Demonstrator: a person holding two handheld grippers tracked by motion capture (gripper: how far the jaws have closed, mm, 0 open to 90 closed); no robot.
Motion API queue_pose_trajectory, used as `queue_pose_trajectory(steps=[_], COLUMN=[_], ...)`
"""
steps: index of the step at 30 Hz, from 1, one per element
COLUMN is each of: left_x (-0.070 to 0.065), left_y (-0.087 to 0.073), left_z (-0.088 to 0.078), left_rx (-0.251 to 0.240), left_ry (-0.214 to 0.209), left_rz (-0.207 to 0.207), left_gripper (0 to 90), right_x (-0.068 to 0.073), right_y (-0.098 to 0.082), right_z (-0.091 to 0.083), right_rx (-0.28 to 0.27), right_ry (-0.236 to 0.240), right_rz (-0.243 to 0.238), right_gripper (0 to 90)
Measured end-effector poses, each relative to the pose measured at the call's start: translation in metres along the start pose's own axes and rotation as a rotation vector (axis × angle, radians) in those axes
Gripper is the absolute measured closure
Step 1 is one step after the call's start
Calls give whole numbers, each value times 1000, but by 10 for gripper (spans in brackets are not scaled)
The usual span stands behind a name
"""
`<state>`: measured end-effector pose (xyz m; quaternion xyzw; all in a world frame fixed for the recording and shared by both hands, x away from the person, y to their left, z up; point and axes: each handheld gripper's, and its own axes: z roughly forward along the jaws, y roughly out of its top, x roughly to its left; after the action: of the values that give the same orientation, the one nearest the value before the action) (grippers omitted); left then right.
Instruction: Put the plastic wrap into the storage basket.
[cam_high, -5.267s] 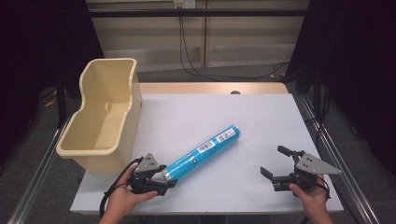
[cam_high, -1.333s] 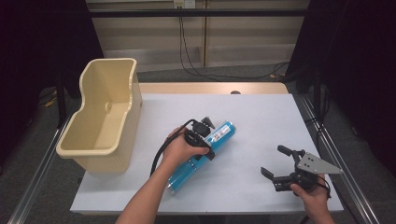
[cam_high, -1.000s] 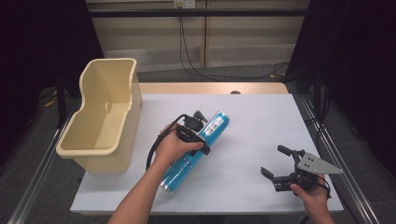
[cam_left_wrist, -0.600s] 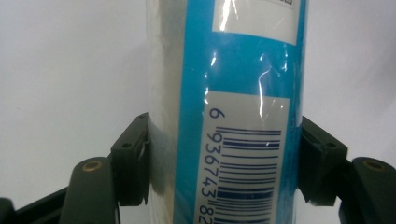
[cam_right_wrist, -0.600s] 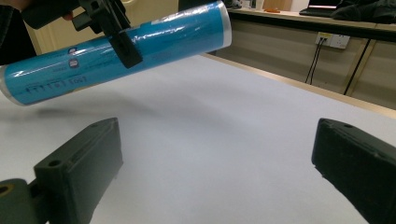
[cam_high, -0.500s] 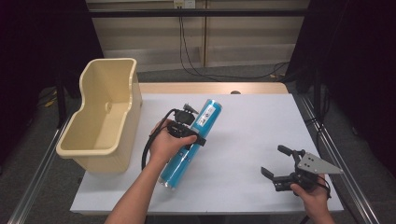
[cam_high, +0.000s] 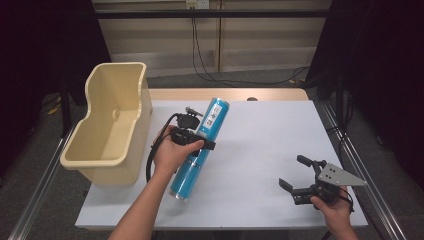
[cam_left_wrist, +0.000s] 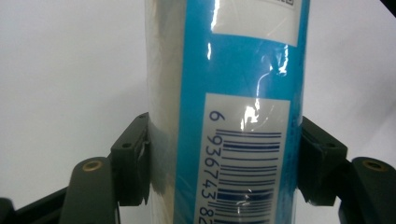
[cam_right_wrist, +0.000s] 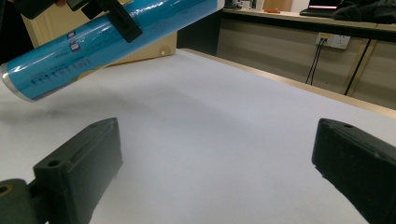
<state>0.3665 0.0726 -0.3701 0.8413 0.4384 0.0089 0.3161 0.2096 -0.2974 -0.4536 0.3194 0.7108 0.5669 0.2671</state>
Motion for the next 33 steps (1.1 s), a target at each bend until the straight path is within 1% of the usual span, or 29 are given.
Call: queue_pose_trajectory(steps=[1, 2, 5, 6, 7, 11, 12, 14, 16, 18, 19, 21, 22, 23, 24, 27, 29, 30, 33], left_x=[0, 1, 2, 1, 2, 1, 1, 1, 0, -1, -1, -1, 0, 0, 0, 3, 5, 6, 9], left_y=[0, 0, 2, 2, 3, 7, 9, 12, 14, 17, 18, 21, 22, 23, 23, 26, 26, 27, 27], left_z=[-1, -4, -8, -11, -12, -22, -25, -30, -36, -43, -46, -52, -55, -58, -61, -69, -75, -78, -86], left_rx=[-11, -11, -8, -12, -8, 5, 12, 23, 32, 44, 41, 55, 61, 67, 75, 97, 101, 112, 131], left_ry=[1, -6, -7, 3, 5, 2, 0, 11, 12, 23, 25, 32, 25, 31, 36, 43, 54, 52, 65], left_rz=[-6, -8, -19, -15, -10, -30, -25, -25, -28, -31, -31, -39, -37, -43, -38, -47, -59, -61, -77], left_gripper=[325, 325, 325, 325, 325, 325, 325, 325, 325, 325, 325, 325, 325, 325, 325, 325, 325, 325, 325], right_x=[0, 0, 0, 0, 0, 0, 0, 0, 0, 0, 0, -1, -1, 0, 0, -1, -1, -1, -1], right_y=[0, 0, 0, 0, 0, 0, 0, 0, 0, 0, 0, 0, 0, 0, 0, 0, 0, 0, 0], right_z=[0, 0, 0, 0, 0, 0, 0, 0, 0, 0, 0, 0, 0, 0, -1, -1, -1, -1, 0], right_rx=[2, 1, -1, -1, -1, 0, 0, 1, 1, -1, -3, -3, -5, -6, -7, -7, -8, -9, -7], right_ry=[1, -1, -2, -3, -2, -1, -1, -1, -2, -1, -1, 0, 1, 1, 1, 0, 0, 0, -1], right_rz=[0, 0, 1, 0, 1, 1, 1, 1, 2, 2, 1, -1, 0, 4, 6, 7, 7, 8, 9], right_gripper=[13, 13, 13, 13, 12, 12, 13, 12, 12, 12, 12, 12, 12, 12, 12, 12, 12, 12, 12])
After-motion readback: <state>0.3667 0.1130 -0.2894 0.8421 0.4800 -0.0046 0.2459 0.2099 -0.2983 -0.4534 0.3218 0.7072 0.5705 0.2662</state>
